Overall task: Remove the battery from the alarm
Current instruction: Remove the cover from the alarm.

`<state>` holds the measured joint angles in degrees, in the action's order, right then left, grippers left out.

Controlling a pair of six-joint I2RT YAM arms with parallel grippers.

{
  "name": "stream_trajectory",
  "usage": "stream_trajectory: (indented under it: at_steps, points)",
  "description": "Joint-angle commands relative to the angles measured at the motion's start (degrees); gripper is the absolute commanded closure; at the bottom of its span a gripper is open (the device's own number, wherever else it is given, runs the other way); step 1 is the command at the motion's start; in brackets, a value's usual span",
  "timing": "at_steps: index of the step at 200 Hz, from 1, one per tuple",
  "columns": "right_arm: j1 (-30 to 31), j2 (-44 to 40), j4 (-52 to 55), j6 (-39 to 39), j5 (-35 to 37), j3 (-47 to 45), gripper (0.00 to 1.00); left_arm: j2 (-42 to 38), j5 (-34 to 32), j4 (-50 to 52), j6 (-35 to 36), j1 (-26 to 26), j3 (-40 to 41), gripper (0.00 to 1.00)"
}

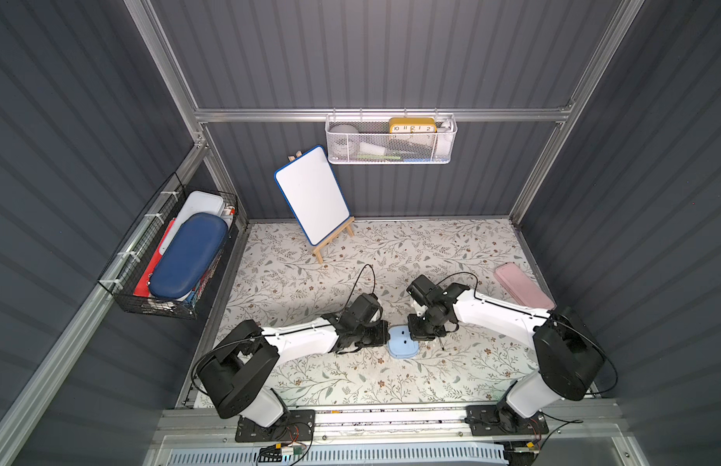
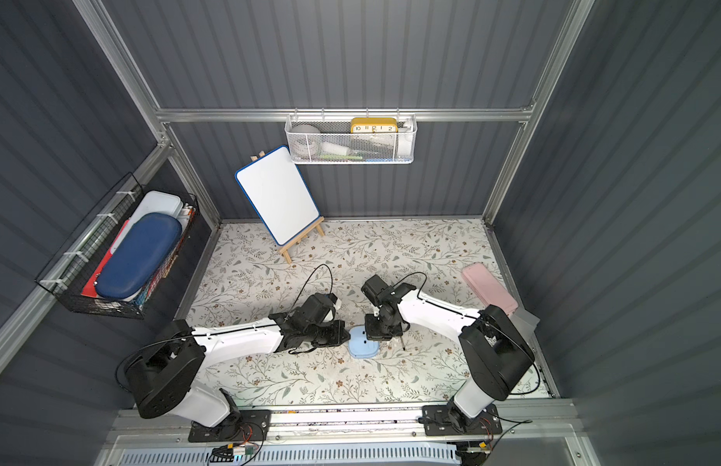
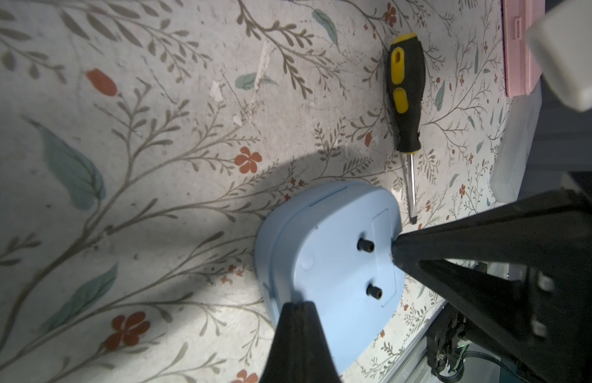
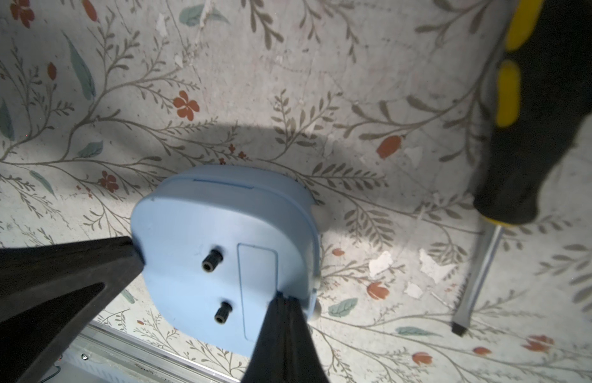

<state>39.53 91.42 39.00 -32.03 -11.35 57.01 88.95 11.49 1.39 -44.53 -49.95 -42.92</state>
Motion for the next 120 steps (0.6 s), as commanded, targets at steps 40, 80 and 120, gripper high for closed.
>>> stream_trajectory:
  at_steps: [40,80,120]
  points:
    - [0.6,-1.1,-5.0,-1.0,-4.9,0.0,0.95,2.7,1.8,-1.0,-0.6,-1.9,-0.6,1.00]
    - [0.3,-2.1,-4.6,-1.0,-4.3,0.5,0.96,2.6,1.5,-0.6,-0.7,-2.0,-0.7,1.00]
    - [0.2,-2.7,-4.3,-1.0,-3.9,0.6,0.96,2.5,1.2,-0.4,-1.0,-2.0,-0.4,1.00]
